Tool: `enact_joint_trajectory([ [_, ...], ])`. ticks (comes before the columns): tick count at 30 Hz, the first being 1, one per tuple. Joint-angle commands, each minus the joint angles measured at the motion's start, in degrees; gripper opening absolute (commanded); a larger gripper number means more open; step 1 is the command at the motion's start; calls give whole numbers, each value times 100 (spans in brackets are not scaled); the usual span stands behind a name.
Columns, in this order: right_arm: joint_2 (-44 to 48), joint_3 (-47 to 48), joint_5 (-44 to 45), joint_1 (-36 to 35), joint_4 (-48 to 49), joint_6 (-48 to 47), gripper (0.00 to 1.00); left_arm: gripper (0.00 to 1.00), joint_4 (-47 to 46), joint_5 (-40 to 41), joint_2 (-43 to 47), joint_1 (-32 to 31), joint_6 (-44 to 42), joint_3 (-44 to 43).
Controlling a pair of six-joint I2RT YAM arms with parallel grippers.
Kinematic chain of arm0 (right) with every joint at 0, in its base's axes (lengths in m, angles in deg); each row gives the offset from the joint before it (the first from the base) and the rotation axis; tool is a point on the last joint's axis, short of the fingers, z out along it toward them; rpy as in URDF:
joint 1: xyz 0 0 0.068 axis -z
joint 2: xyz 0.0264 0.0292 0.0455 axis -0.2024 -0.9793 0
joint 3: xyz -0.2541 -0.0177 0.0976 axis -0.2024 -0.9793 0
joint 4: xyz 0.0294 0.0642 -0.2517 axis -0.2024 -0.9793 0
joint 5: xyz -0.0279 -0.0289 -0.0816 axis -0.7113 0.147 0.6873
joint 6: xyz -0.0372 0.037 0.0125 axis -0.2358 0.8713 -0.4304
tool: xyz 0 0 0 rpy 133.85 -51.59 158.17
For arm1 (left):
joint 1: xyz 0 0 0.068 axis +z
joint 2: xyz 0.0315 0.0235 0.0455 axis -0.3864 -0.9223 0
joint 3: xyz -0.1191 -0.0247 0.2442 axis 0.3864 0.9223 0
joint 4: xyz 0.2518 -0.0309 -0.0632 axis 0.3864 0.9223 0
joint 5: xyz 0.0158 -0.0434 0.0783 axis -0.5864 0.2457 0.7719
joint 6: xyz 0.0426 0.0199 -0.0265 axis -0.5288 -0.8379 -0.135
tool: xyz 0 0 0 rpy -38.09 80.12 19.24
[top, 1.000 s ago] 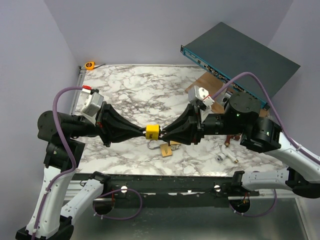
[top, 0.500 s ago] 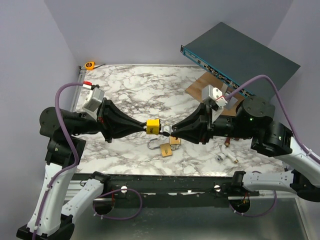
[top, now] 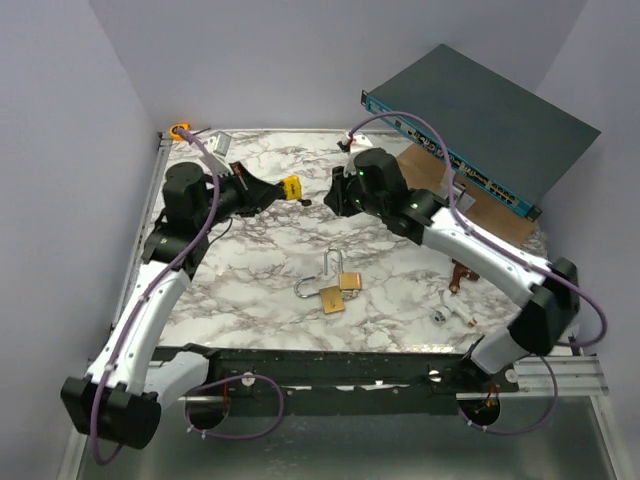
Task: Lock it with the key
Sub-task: Place the lock at the center of the board.
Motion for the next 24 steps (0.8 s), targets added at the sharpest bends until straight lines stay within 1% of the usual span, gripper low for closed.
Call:
enact_joint_trajectory([
  [1, -1075, -12, 394, 394, 693, 718, 1, 0, -1203, 1422, -721, 285, 979, 782],
  [5, -2165, 410, 854, 599, 1119, 919, 1, 0, -2167, 1280, -1974, 407, 1404, 862],
  [8, -2967, 904, 1157, 669, 1220, 876, 1, 0, -2317, 1175, -2953, 430, 1419, 445],
  [11, -3587, 1395, 1355, 699, 1195, 770, 1, 0, -2203, 1099, -3769, 448, 1389, -82],
  [15, -4242, 2098, 1588, 727, 955, 693, 1, 0, -1847, 1084, -4589, 457, 1236, -749],
  [19, -4789, 2750, 1773, 815, 684, 634, 1, 0, -1430, 1006, -5268, 466, 1080, -1312],
  [24, -5158, 3075, 1783, 907, 597, 585, 1, 0, -1130, 880, -5869, 474, 1034, -1632],
])
